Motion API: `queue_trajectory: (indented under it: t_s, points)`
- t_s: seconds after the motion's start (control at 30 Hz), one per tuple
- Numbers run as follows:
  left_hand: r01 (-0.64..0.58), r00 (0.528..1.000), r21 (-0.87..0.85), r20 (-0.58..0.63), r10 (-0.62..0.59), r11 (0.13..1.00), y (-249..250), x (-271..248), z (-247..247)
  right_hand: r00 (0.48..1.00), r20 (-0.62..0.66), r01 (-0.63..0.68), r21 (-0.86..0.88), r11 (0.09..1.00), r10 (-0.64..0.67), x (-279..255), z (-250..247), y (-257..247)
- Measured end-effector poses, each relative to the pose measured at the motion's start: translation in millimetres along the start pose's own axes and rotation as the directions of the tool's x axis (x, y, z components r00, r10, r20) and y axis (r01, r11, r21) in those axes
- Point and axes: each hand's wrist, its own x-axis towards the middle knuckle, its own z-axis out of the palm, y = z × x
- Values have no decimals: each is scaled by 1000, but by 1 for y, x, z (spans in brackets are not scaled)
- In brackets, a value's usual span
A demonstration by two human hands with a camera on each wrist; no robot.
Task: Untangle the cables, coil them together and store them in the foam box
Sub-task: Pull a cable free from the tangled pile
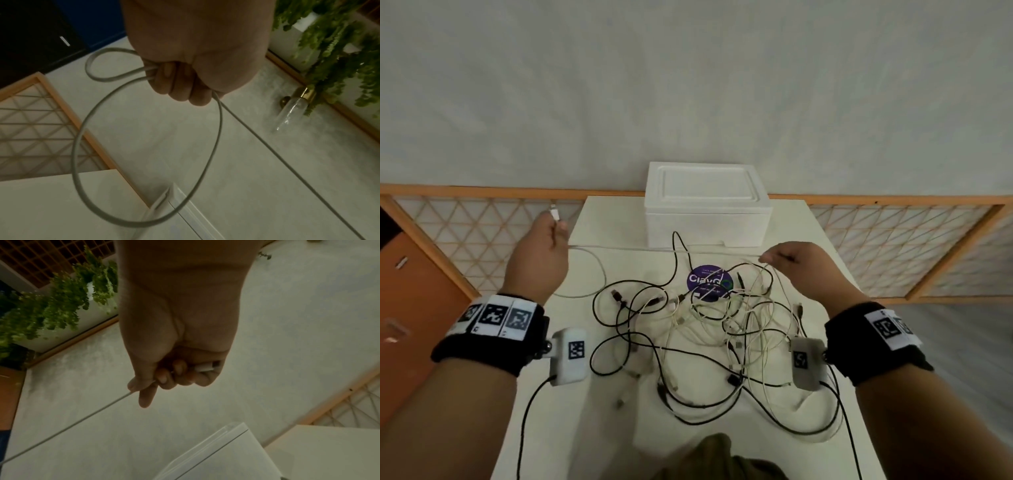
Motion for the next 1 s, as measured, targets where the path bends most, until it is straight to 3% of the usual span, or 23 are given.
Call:
queue_trajectory:
  t_s: [0.07, 0.13, 0.2, 0.23, 0.27, 0.3, 0.37, 0.4, 0.47, 0.53, 0.57, 0.67, 0.73, 0.87, 0.93, 1.0]
  points:
    - [17, 997, -66, 71, -13, 998, -2, -3, 5, 999, 0, -39, -84, 996, 39, 4, 6, 9]
    - [72, 986, -258, 166, -29, 963, -4, -7, 13, 983, -74, -183, -233, 955, 170, 7, 5, 23]
    - [140, 977, -405, 206, -59, 903, 1, -11, 16, 925, -248, -373, -453, 810, 287, 2, -5, 30]
    - [169, 973, -474, 218, -71, 864, 6, -13, 17, 905, -319, -416, -520, 746, 283, -1, -10, 29]
    - [203, 967, -549, 241, -79, 810, 14, -15, 17, 909, -352, -394, -540, 744, 225, -1, -11, 23]
    - [231, 959, -619, 274, -70, 751, 25, -18, 17, 934, -335, -292, -517, 805, 123, 0, -9, 10]
    - [254, 946, -689, 325, -24, 679, 49, -26, 22, 982, -169, 32, -317, 948, -89, -3, 3, -36]
    - [255, 942, -708, 337, -2, 659, 62, -30, 26, 985, -54, 153, -170, 973, -165, -6, 15, -61]
    - [230, 938, -744, 341, 60, 627, 81, -37, 35, 956, 111, 272, 16, 962, -272, -17, 42, -104]
    - [206, 942, -789, 321, 101, 579, 92, -42, 36, 954, 118, 253, 174, 952, -275, -22, 59, -121]
    - [209, 946, -810, 309, 96, 548, 94, -44, 35, 966, 124, 181, 302, 936, -227, -22, 63, -122]
    - [262, 945, -824, 325, 39, 503, 92, -53, 33, 953, 258, -38, 614, 789, -156, -24, 70, -118]
    - [331, 916, -807, 400, 40, 489, 91, -63, 39, 960, 236, -33, 628, 778, -150, -25, 75, -119]
    - [441, 889, -843, 458, -17, 308, 95, -72, 44, 973, 79, 165, 419, 893, -217, -27, 76, -115]
    - [461, 884, -854, 465, -44, 240, 95, -76, 43, 962, 98, 220, 269, 938, -254, -31, 68, -107]
    - [458, 886, -854, 461, -49, 247, 94, -85, 47, 949, 185, 228, 161, 960, -257, -34, 58, -101]
